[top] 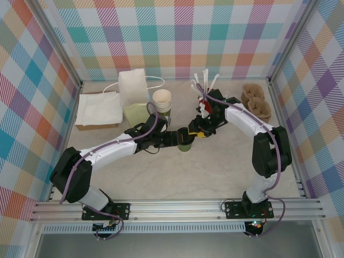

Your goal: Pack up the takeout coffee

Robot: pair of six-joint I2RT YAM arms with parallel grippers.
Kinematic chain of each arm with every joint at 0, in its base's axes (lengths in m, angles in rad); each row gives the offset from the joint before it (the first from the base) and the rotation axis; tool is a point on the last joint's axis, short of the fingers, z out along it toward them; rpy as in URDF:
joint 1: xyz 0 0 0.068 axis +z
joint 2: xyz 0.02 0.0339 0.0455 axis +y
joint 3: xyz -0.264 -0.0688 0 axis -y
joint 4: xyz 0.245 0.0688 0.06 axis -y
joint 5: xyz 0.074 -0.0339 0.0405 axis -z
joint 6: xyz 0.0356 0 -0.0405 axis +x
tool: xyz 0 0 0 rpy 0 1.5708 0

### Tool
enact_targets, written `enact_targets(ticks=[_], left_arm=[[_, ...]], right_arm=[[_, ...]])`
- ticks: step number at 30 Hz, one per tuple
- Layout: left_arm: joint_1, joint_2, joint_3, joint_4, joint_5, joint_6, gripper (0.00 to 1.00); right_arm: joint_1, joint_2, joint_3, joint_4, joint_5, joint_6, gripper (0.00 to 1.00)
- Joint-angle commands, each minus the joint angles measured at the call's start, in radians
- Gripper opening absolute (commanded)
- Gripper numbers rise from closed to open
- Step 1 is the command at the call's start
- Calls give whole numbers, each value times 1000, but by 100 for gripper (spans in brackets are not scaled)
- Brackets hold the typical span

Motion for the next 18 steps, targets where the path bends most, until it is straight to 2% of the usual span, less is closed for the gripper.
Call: enact_targets(ticks=[1,18], left_arm=[[-12,30,-5,-31,-34,7,66],[-12,41,-52,-45,-41,2,66]], right_arm=[[5,42,12,-43,10,-8,39],[-6,87,-48,-86,27,-30,35]])
